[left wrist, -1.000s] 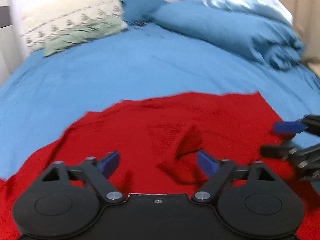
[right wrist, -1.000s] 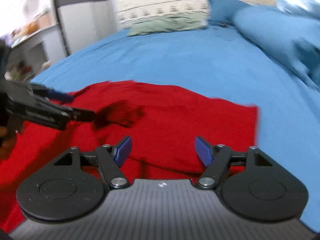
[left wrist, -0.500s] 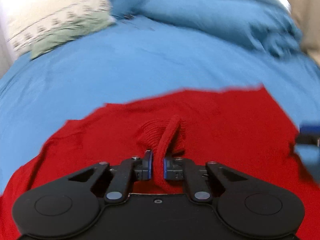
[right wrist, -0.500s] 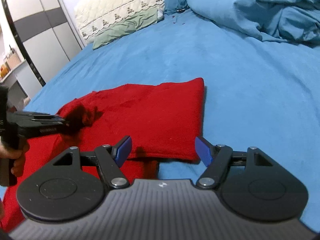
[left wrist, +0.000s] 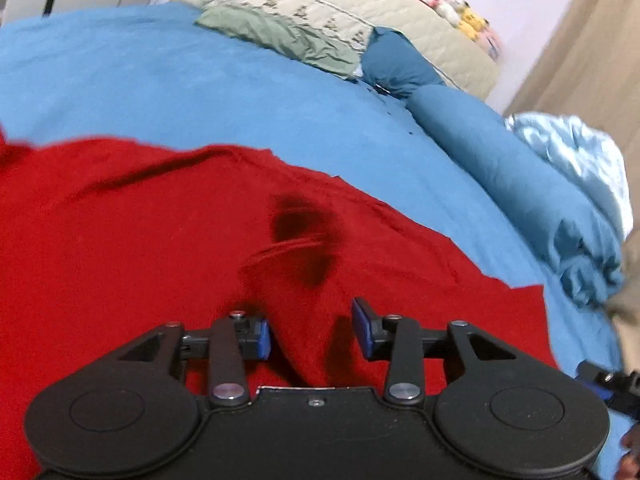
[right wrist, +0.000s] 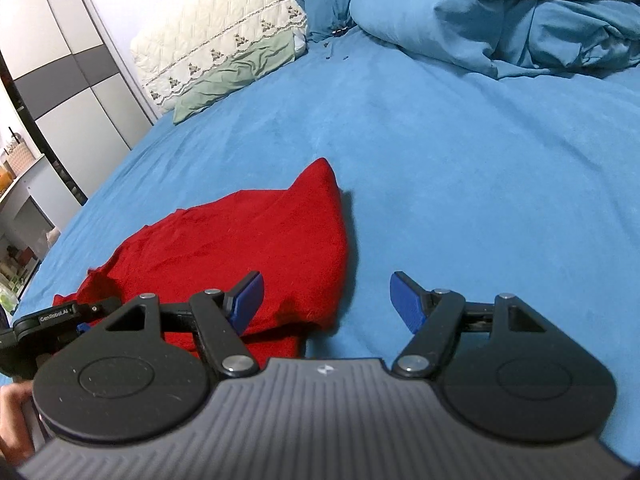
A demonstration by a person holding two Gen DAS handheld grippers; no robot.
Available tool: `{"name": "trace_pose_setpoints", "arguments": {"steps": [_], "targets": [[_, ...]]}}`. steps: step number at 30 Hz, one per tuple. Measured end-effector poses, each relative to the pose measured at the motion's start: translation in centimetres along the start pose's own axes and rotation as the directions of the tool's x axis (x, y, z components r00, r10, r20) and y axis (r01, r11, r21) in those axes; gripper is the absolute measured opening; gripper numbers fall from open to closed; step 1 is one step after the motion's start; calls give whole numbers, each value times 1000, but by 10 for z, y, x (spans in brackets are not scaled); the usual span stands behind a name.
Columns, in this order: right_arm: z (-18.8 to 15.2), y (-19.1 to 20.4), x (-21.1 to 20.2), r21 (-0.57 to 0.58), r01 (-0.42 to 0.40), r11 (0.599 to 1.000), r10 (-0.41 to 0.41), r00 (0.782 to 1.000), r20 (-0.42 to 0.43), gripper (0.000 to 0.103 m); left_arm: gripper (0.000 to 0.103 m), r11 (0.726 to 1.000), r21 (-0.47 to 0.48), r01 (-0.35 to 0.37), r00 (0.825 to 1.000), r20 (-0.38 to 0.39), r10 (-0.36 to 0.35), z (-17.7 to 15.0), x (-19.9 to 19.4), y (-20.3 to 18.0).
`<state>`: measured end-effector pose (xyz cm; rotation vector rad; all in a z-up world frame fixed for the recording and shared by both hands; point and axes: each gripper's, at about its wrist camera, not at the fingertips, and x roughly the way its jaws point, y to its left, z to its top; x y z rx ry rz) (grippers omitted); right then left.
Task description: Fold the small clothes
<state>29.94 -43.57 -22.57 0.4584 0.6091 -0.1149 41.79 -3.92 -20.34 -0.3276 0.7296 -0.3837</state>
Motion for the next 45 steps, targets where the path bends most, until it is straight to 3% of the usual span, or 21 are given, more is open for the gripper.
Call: {"name": "trace_pose_setpoints", "arguments": {"steps": [2,6,7,8,10,14,18,21,26,30,33,36,40,42,45], "targets": [[0,-1,2,2,1,1000,-1,1000,-4,86,44,999,48,-18,1000,-4,18,4,3,-5],[-2,0,5,-4,2,1000,-3,1000,-26,88,43,998,52,-18,1000,-9,18,2,4,-1],[-3,1,6,-13,7,1000,-7,999,-33,89,30,998,60,-28,999,-13,29,4,5,-1],[-4,2,7,-27,16,999,-17,999,-38,92,3,996,75,-50,998,-22,52,4,7,-4],[-7,7,9,-64,47,997,-50,998,-42,95,4,995,86,-59,998,-28,61,10,9,-6],[-15,20,14,-157,74,985,-86,994,-66,96,5,991,111,-74,993,97,64,34,-14,-15],[-27,44,20,-303,66,951,-95,992,-83,96,5,978,106,-181,961,233,152,49,-48,-7],[-38,64,28,-402,69,913,-113,990,-87,97,5,963,105,-247,939,270,211,42,-66,13],[-39,79,49,-455,101,885,-139,989,-51,97,5,968,16,-251,949,203,242,26,-63,51],[-31,83,65,-468,143,872,-167,986,-8,97,5,971,-27,-238,950,204,238,26,-62,62],[-25,79,67,-448,295,844,-309,950,45,98,5,970,-19,-244,945,218,242,30,-65,61],[-28,72,56,-422,335,842,-351,935,41,99,5,964,9,-267,942,212,259,25,-70,69],[-35,64,54,-453,299,840,-326,945,19,99,5,958,3,-287,946,161,283,12,-66,84],[-30,63,52,-445,284,849,-322,947,-10,99,13,959,0,-285,949,144,282,6,-69,89],[-25,67,37,-458,255,852,-306,951,-39,99,41,938,27,-347,928,158,339,0,-86,89]]}}
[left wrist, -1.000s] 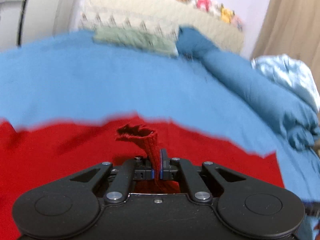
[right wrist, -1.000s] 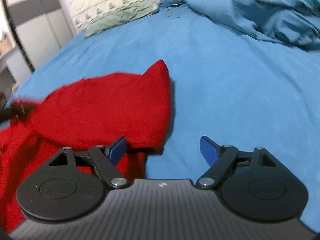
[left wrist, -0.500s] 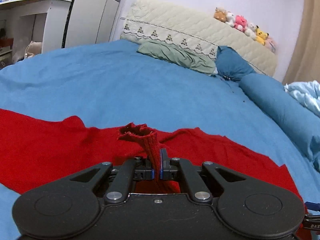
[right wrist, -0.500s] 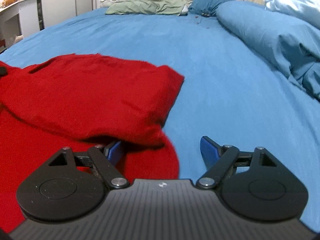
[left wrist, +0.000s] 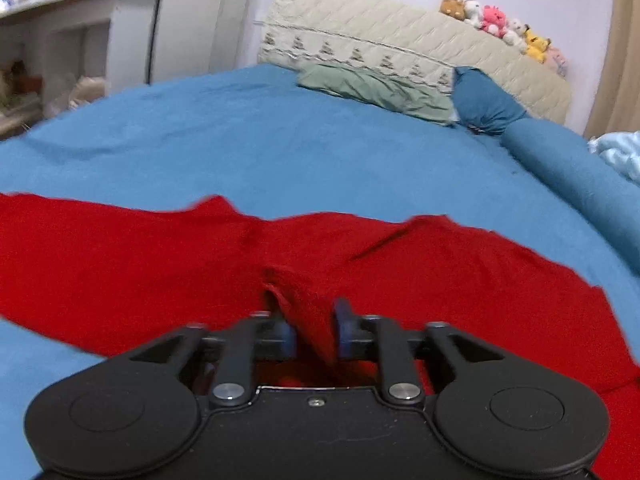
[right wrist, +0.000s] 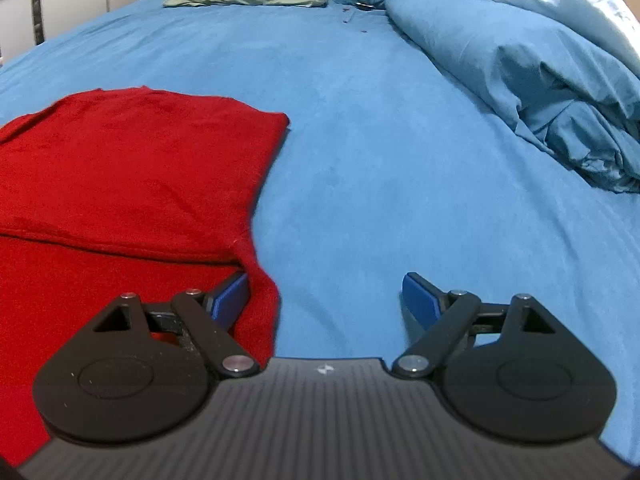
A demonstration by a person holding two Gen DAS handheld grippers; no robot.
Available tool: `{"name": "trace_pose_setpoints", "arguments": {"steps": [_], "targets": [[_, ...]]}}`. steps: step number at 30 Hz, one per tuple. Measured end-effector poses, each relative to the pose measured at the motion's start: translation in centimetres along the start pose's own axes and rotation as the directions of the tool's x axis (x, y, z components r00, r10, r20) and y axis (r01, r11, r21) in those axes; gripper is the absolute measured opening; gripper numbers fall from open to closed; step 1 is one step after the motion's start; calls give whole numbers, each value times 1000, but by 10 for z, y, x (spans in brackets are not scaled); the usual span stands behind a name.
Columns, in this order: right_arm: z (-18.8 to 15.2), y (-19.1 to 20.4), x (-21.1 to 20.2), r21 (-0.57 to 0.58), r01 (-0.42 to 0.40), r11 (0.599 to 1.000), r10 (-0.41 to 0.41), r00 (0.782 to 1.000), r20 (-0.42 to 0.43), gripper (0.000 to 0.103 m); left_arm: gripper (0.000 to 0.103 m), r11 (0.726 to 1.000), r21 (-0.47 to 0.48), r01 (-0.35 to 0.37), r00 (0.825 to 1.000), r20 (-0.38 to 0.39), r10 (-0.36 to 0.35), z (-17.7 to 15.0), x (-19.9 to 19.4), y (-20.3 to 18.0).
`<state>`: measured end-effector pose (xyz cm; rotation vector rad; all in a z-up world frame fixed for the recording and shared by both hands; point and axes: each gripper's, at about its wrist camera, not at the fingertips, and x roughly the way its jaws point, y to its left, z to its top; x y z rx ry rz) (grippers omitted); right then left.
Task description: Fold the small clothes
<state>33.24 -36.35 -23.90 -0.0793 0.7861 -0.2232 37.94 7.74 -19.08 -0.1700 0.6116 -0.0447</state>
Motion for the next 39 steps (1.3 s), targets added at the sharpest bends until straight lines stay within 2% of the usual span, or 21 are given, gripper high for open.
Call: {"name": "trace_pose_setpoints", "arguments": {"steps": [1,3,4,6,8,10,13,16,20,22,25,26,28,30,32,36,37,39], "targets": [[1,1,-9,-14,-24,1000,24,1000,16,99,53,1000,16,-23,999,29,23,-2,-9,3],[6,12,-24,-35,-114,993,116,991,68,100,55,997,61,-48,995,85,43,-3,-28,3],[10,19,-28,-44,-171,984,174,981,90,101,55,996,83,-39,994,101,31,-2,-33,2],[17,35,-27,-62,-267,962,273,955,116,101,56,992,121,26,995,92,-37,2,-33,-3],[23,51,-14,-63,-321,945,327,938,115,101,60,985,125,116,992,40,-122,5,-22,-9],[21,58,5,-34,-366,930,368,924,106,101,60,979,117,164,986,-6,-165,4,-6,-14],[7,53,26,22,-356,934,354,933,64,101,60,987,107,118,992,-65,-111,-3,16,-10],[7,47,16,12,-348,937,347,936,60,101,61,987,74,142,988,-76,-137,-10,17,0],[37,45,9,-6,-360,933,357,922,152,102,65,986,97,133,989,-74,-126,-13,16,-4],[64,47,25,-6,-364,931,360,918,166,102,67,986,107,129,990,-74,-121,-10,19,-9],[94,42,72,69,-386,920,377,920,108,102,67,985,121,124,991,-73,-115,-10,18,-9],[100,39,86,93,-382,919,375,923,89,102,68,985,121,125,990,-74,-116,-11,18,-9],[110,30,114,145,-316,938,312,949,50,101,68,984,121,127,990,-76,-119,-10,19,-8],[113,19,129,194,-312,930,303,950,75,101,69,984,119,131,989,-77,-122,-10,20,-8],[116,14,132,214,-324,922,312,946,90,101,70,984,120,134,989,-80,-125,-10,20,-8],[120,26,118,141,-283,949,275,959,75,101,70,986,103,134,988,-85,-126,-6,18,-9],[119,28,107,137,-296,945,285,954,93,101,70,987,87,135,988,-81,-128,-2,14,-8],[119,31,82,137,-359,923,341,930,135,102,70,987,88,134,990,-56,-130,7,1,-9]]}}
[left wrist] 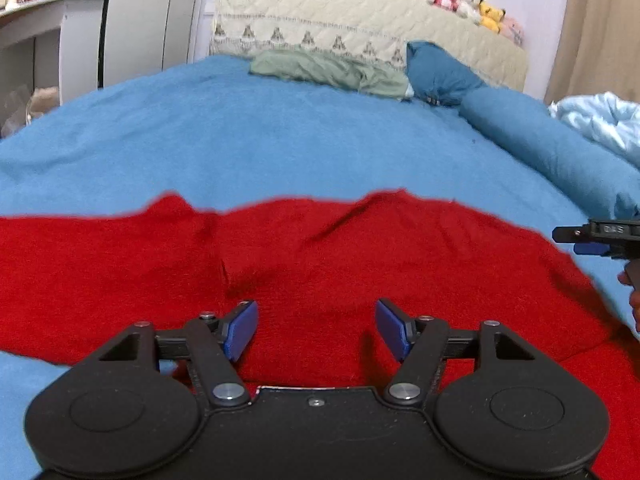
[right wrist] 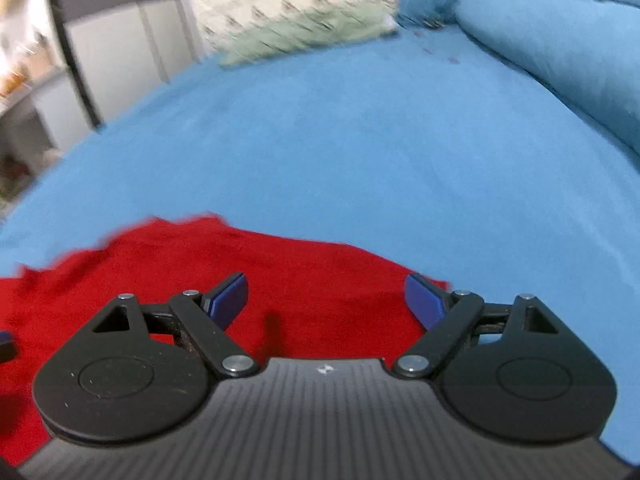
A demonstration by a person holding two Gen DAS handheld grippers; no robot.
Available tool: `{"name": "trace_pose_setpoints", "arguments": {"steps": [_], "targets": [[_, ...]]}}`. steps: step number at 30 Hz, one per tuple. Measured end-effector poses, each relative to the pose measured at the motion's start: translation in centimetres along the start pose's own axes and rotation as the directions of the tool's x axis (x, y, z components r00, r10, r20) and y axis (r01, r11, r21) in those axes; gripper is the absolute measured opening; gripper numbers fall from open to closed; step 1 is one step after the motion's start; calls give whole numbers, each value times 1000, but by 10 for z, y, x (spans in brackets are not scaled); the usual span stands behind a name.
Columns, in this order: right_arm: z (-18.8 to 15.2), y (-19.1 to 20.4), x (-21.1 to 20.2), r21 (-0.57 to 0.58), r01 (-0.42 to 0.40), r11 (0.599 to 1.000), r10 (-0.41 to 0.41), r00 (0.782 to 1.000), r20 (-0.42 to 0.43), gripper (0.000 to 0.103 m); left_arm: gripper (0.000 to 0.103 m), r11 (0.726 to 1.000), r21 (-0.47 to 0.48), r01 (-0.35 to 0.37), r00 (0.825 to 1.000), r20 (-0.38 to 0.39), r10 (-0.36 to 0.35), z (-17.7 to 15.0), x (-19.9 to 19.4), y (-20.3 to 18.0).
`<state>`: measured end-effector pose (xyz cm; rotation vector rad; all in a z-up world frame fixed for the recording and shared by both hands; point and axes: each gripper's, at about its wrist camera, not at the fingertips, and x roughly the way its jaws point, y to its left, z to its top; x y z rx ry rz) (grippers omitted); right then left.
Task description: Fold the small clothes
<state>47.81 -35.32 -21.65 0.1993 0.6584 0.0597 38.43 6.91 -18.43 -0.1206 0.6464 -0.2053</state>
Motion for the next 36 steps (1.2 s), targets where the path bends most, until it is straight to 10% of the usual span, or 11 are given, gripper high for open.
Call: {"name": "trace_pose_setpoints", "arguments": {"steps": [6,9,15,24,27,36], "targets": [[2,66,-62,-35,-84,996,84,996,15,103,76,998,-27,-56,995,76,57,27,-57,7],[1,101,-79,-55,-145,988,146,989,15,103,101,994,-58,-97,989,104,102,37,-82,26],[-12,167,-83,-104,-219,970,216,976,-32,103,101,974,-146,-173,972,132,193,48,-125,87],[-41,231,-63,-143,-288,947,275,956,-101,103,101,871,-399,-287,943,40,329,29,-134,220],[-46,244,-53,-147,-294,945,278,953,-122,103,99,817,-459,-349,922,-14,386,17,-122,257],[-60,251,-30,-136,-267,954,250,960,-130,103,58,772,-524,-359,919,-53,392,0,-86,308]]}}
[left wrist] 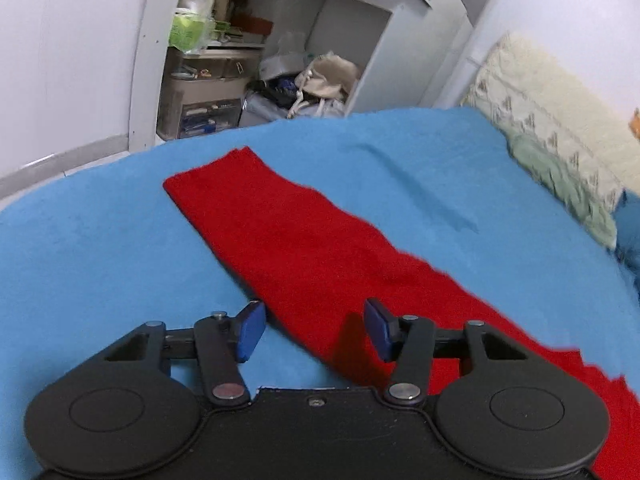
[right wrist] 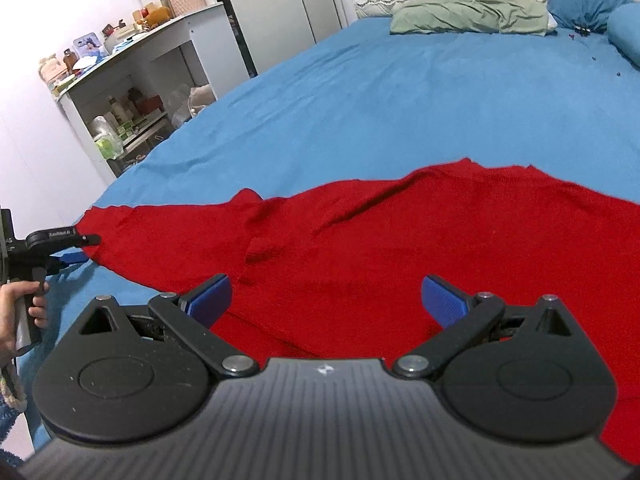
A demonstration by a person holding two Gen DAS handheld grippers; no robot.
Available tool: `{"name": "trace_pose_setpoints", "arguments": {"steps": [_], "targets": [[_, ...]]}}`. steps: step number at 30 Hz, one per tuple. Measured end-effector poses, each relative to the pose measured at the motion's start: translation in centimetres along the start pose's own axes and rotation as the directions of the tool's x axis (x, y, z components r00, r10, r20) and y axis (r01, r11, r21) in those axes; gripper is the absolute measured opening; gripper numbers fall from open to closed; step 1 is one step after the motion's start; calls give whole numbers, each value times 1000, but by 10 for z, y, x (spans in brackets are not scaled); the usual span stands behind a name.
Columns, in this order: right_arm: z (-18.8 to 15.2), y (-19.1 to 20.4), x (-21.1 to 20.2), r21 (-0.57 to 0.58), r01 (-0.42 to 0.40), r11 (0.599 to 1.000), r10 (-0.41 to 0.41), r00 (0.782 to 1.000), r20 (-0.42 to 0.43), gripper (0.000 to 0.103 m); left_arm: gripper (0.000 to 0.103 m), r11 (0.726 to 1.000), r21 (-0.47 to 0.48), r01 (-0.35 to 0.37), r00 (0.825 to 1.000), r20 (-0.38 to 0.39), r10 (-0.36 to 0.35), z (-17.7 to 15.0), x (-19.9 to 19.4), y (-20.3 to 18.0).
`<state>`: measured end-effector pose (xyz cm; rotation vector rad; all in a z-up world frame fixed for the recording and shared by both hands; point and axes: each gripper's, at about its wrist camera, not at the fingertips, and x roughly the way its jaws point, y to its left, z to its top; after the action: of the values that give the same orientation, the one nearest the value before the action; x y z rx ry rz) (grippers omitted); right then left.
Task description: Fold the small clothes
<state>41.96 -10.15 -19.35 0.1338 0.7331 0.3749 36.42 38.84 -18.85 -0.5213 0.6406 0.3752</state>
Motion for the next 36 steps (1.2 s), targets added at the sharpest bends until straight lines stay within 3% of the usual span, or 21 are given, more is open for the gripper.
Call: {"name": "trace_pose_setpoints", "arguments": {"steps": [3,6,7,8,15,19,21,25,29,33,36], "targets": [[-3,-5,5,4,8,1000,-8,1000,-5,103,53,999,48,-19,1000,23,18,4,8,-3],[-4,-12,7,16,13,1000,-13,1000,2,103,24,996,72,-56,998,34,54,8,17,-6],[-4,-13,7,23,13,1000,-13,1000,6,103,10,995,73,-67,997,35,65,9,21,-5],[-4,-15,8,31,12,999,-13,1000,10,103,5,995,74,-71,997,35,68,11,24,-5],[-5,-23,2,62,12,998,-14,999,38,103,3,986,141,-85,993,89,73,17,12,-24],[-2,-30,-13,90,6,996,-13,997,80,103,3,970,240,-25,986,168,-16,24,-26,-69],[-1,-37,-27,109,-6,994,-7,993,121,103,3,952,302,40,974,201,-105,23,-50,-106],[2,-53,-59,152,19,988,-49,979,198,103,3,885,415,210,933,186,-309,2,-92,-196],[2,-75,-87,179,57,982,-98,968,230,103,3,783,495,377,880,71,-469,-54,-110,-289],[-5,-97,-106,184,115,976,-152,967,204,103,3,690,540,482,853,-108,-511,-138,-94,-354],[-14,-110,-111,186,148,971,-179,970,166,103,3,642,577,504,856,-235,-461,-201,-67,-375]]}}
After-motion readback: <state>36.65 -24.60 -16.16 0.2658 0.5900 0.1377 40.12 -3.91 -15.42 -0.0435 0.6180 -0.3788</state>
